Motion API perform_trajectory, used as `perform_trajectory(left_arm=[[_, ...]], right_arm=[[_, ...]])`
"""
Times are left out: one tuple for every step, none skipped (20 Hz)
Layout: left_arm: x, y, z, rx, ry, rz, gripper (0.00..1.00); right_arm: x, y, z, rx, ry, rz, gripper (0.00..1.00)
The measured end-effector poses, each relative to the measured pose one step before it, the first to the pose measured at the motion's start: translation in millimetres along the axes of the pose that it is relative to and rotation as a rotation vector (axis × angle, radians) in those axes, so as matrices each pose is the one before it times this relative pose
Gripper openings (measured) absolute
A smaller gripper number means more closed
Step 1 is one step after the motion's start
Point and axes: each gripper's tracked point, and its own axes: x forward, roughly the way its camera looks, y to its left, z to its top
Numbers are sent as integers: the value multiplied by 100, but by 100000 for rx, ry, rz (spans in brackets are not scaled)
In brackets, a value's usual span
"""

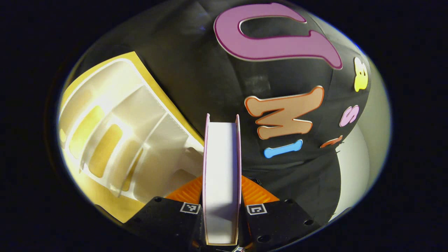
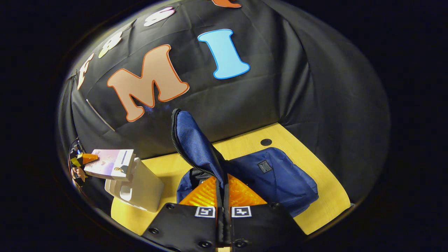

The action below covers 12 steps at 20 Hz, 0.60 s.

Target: Open the schoolbag, grab two books from the bookshelf and put them into the schoolbag.

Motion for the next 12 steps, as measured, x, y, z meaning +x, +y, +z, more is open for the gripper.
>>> perform_trajectory(left_arm=[[1062,3,-754,906,1871,347,34],[982,-179,-896,599,2154,168,34],[1133,-141,-918,499,2678,18,34],[995,-89,-698,512,1987,91,34],[1021,-43,-830,404,2279,-197,35],[941,-159,-806,230,1862,-714,35],[887,-403,-770,820,1821,-1674,34],[952,-441,-733,112,1096,-1186,34],[916,-90,-733,165,1975,-294,34],[1277,131,-946,113,2590,1011,34],[936,161,-816,901,2025,1003,34],[1018,167,-1024,1432,3267,1137,34]], right_arm=[[77,65,48,423,-34,122,3],[33,-77,-17,227,-89,27,3],[29,30,-25,-35,110,215,3],[11,-7,88,-307,-226,67,3],[-13,-37,70,-3,65,114,3],[51,-28,-18,351,-67,18,2],[60,111,-57,457,89,287,3],[12,108,-208,32,389,453,2],[20,49,-96,-643,127,73,2],[-4,18,-47,-620,81,125,4],[-17,1,89,-267,-27,150,3],[-18,11,-39,-63,344,277,3]])
